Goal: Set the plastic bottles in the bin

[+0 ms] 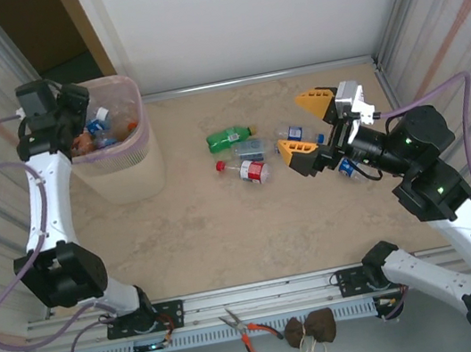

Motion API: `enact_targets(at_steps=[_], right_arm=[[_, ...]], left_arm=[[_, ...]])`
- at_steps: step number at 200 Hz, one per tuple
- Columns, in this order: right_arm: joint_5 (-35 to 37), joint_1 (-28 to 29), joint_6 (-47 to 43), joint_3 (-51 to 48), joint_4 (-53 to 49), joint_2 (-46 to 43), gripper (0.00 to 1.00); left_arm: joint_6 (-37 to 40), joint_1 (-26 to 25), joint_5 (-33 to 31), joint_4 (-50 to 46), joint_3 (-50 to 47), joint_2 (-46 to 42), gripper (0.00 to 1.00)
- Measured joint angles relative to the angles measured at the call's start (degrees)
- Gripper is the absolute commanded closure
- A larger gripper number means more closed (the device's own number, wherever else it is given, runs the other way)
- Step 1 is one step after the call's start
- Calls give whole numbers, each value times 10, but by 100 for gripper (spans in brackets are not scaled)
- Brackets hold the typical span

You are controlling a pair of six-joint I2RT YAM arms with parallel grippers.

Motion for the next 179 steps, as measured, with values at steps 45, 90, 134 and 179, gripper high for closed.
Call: enact_targets(at_steps=[45,90,134,179], right_arm=[[9,0,1,-5,-4,-9,4],[18,0,1,-8,-13,-26,4],[29,0,1,-10,-16,-37,4],[30,0,1,-12,-23,-38,4]], left_arm=[[-156,-42,-52,20,-2,15,61],[-282,-33,-69,51,-10,52,59],[-350,-15,-47,61,-7,103,54],[-389,0,-17,54,25,110,38]])
